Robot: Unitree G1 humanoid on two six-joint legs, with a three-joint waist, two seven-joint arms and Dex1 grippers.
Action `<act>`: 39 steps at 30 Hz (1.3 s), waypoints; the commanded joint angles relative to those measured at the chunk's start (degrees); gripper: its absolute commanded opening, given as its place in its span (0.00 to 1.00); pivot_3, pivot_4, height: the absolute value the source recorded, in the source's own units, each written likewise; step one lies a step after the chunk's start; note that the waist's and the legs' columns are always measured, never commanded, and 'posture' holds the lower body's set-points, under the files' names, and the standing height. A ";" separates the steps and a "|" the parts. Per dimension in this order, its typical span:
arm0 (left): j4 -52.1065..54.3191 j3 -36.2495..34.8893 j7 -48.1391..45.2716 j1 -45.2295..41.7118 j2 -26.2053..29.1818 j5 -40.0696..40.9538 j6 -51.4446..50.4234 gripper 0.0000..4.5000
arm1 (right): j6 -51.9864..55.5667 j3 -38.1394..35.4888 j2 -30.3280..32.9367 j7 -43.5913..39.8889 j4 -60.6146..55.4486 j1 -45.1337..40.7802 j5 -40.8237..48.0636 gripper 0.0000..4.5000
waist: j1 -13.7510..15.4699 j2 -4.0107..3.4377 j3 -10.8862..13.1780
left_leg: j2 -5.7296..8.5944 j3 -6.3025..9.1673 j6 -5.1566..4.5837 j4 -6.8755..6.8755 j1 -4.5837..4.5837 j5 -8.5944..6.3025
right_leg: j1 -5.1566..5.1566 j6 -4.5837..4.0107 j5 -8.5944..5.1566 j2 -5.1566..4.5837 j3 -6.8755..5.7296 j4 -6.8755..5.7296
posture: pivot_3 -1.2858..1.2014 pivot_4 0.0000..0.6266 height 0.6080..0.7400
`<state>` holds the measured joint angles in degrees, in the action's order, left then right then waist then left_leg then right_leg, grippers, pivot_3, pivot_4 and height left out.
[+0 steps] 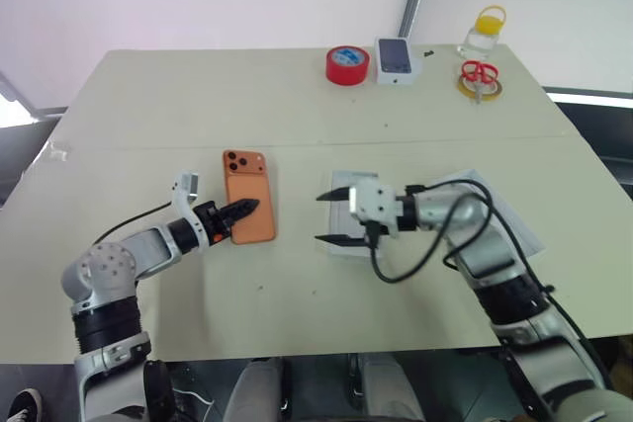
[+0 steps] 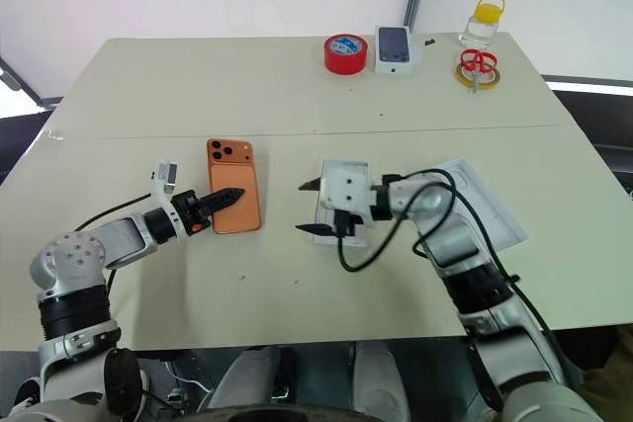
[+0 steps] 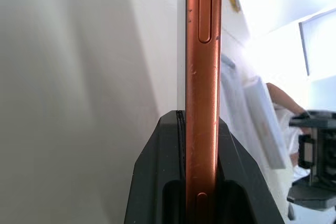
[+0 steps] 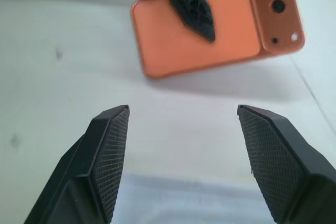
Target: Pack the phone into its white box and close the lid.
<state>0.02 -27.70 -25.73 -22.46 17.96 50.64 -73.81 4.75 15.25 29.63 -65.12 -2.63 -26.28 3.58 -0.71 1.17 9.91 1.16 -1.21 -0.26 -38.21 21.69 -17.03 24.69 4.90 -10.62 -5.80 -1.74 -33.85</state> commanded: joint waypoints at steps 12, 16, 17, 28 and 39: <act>1.11 0.77 1.56 -2.18 -3.09 6.74 -2.01 0.00 | -2.78 -3.03 7.70 0.92 -6.32 9.68 2.42 0.76 | 0.16 0.43 0.27 | -0.04 0.00 -0.03 -0.02 0.05 0.01 | -0.05 0.00 -0.01 0.05 0.00 0.20 | 0.52 0.24 1.00; 0.61 0.60 1.99 -2.37 -2.87 8.13 -2.58 0.00 | -2.55 -3.13 8.23 1.35 -7.14 11.06 3.02 0.57 | 0.13 0.43 0.27 | -0.05 0.00 -0.03 -0.02 0.08 0.02 | -0.07 -0.01 -0.01 0.06 0.00 0.32 | 0.52 0.24 1.00; 0.56 0.55 2.06 -2.41 -2.79 8.44 -2.78 0.00 | -2.93 -2.93 8.33 1.79 -7.28 11.34 2.37 0.47 | 0.17 0.43 0.27 | -0.05 0.01 -0.03 -0.02 0.08 0.02 | -0.07 -0.01 -0.01 0.07 0.00 0.32 | 0.52 0.24 1.00; 0.53 1.12 3.11 -2.80 -2.50 9.14 -2.77 0.00 | -3.22 -2.40 8.65 2.55 -5.91 12.10 1.99 0.47 | 0.22 0.43 0.28 | -0.07 0.02 -0.03 -0.02 0.08 0.02 | -0.08 -0.03 -0.02 0.10 -0.01 0.35 | 0.52 0.24 1.00; 0.26 0.13 4.62 -2.92 -2.60 11.12 -2.99 0.00 | -2.66 -1.75 8.00 3.40 -4.52 11.16 1.43 0.01 | 0.23 0.44 0.28 | -0.07 0.02 -0.03 -0.02 0.08 0.02 | -0.11 -0.03 -0.01 0.11 0.00 0.36 | 0.52 0.24 1.00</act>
<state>-0.39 -26.19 -20.84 -24.24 15.20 59.28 -77.15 1.66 14.09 37.69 -62.11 -6.19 -14.43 4.62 -0.48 1.60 10.19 1.09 -1.20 -0.29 -38.24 21.77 -17.01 24.58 4.86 -10.64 -5.69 -1.74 -33.49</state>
